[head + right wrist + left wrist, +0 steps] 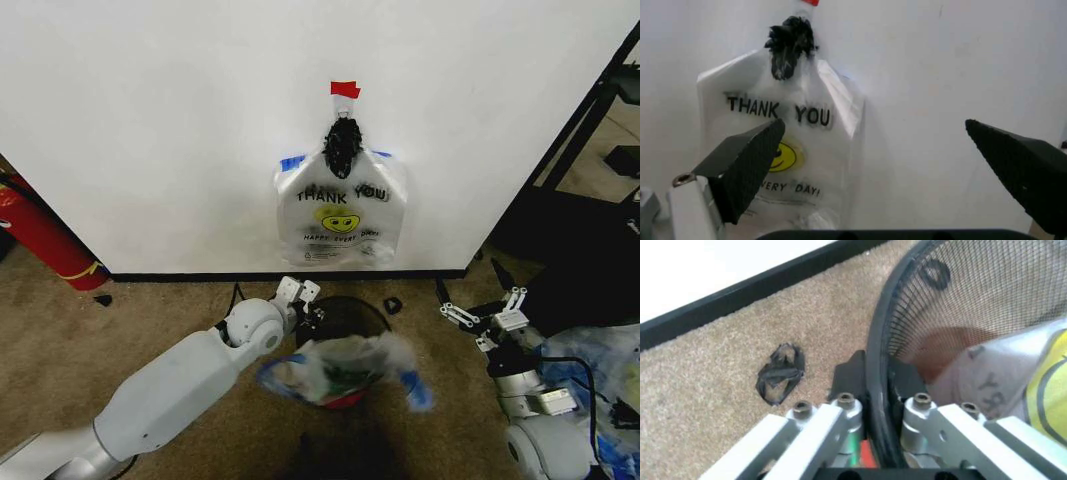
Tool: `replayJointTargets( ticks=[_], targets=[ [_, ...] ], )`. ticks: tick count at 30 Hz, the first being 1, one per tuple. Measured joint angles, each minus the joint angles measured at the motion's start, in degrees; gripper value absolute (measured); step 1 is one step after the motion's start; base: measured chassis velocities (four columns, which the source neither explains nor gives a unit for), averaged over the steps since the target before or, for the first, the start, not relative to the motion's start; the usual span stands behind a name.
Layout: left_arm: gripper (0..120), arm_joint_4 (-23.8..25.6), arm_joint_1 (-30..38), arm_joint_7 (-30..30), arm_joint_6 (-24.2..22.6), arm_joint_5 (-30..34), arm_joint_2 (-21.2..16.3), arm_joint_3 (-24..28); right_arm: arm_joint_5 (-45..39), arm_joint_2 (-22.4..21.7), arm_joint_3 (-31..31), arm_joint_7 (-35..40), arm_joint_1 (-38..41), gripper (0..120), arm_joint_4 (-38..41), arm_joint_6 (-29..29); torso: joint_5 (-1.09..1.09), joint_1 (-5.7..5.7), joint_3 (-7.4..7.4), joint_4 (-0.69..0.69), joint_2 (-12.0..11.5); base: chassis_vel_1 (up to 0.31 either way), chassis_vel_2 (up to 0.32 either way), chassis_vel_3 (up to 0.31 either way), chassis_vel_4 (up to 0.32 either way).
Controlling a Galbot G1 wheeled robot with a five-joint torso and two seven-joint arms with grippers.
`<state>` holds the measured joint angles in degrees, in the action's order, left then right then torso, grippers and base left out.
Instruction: Pick up the garbage bag from the wall and place it over the trash bin.
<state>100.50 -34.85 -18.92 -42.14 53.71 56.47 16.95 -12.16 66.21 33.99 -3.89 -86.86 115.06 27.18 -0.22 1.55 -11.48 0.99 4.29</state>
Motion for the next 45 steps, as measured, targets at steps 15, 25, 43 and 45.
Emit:
replayJointTargets(
  ticks=[15, 25, 43, 45],
  targets=[
    [2, 11.2, -20.7, -13.5, 0.5, 15.7, 1.1, -24.1, 0.0, -0.5, -1.3, -0.9, 1.8, 100, -1.9, 1.9, 0.0, 0.0, 0.01, -0.01, 0.0, 0.0, 0.0, 0.0, 0.0],
    [2, 16.7, -34.3, -19.8, 5.5, 13.9, 12.8, -37.2, 0.7, -0.4, -2.9, -2.4, 3.3, 100, -2.6, 2.3, 0.0, 0.0, 0.0, 0.0, 0.0, 0.0, 0.0, 0.0, 0.0],
    [2, 22.0, -46.0, -14.3, 11.6, -5.2, 21.4, -38.1, 0.5, -1.8, -2.5, -4.6, 1.8, 100, -2.0, 5.4, 0.01, 0.0, 0.0, 0.0, 0.0, 0.0, 0.0, 0.0, 0.0],
    [2, 22.0, -46.3, -14.1, 11.7, -5.6, 22.2, -38.0, 0.4, -1.9, -2.4, -4.8, 1.7, 100, -2.0, 5.6, 0.01, 0.0, 0.0, 0.0, 0.0, 0.0, 0.0, 0.0, 0.0]
  ],
)
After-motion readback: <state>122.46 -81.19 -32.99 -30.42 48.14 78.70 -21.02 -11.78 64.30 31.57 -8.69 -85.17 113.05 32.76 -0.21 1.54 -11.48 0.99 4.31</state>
